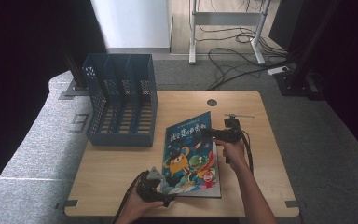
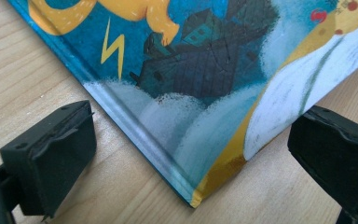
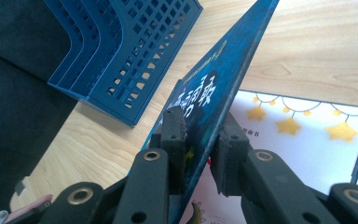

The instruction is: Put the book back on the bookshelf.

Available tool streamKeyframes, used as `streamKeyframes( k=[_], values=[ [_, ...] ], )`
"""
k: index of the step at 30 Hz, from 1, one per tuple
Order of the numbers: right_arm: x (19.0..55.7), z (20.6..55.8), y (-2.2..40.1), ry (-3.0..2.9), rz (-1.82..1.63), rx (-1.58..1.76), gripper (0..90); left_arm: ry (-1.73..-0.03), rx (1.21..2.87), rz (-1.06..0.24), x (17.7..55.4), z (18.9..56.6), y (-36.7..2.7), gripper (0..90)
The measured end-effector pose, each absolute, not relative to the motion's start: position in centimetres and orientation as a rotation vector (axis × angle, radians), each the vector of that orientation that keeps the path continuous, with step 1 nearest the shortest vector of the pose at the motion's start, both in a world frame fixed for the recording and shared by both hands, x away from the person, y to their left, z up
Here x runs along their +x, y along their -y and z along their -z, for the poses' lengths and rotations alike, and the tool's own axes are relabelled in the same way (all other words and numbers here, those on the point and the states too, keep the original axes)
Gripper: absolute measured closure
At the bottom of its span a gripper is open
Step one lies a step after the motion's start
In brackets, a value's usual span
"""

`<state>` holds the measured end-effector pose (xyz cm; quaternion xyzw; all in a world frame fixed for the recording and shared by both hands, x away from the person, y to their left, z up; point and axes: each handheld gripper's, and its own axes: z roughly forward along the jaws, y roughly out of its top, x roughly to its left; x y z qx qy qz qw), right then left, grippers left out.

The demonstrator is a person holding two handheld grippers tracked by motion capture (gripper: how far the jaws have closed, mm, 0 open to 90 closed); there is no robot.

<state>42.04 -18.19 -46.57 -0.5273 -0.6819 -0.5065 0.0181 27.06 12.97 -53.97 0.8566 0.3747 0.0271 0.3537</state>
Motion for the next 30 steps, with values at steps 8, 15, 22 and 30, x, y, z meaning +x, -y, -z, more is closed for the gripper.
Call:
streamKeyframes(
  k=[8,15,22,30],
  values=[
    [41.6,45.6,18.2,2.160,1.629,-1.643,75.7,-0.988,2.207,-0.071,27.6,54.0,-13.0,0.4],
    [41.3,45.1,18.4,2.178,1.686,-1.625,75.7,-0.991,2.208,-0.076,28.1,54.0,-12.8,0.1],
    [40.9,44.2,18.3,2.224,1.751,-1.575,75.7,-0.995,2.217,-0.078,28.5,53.9,-12.5,0.0],
    [40.5,43.1,17.8,2.288,1.819,-1.490,75.7,-0.990,2.224,-0.080,28.8,53.9,-12.4,0.0]
  ],
)
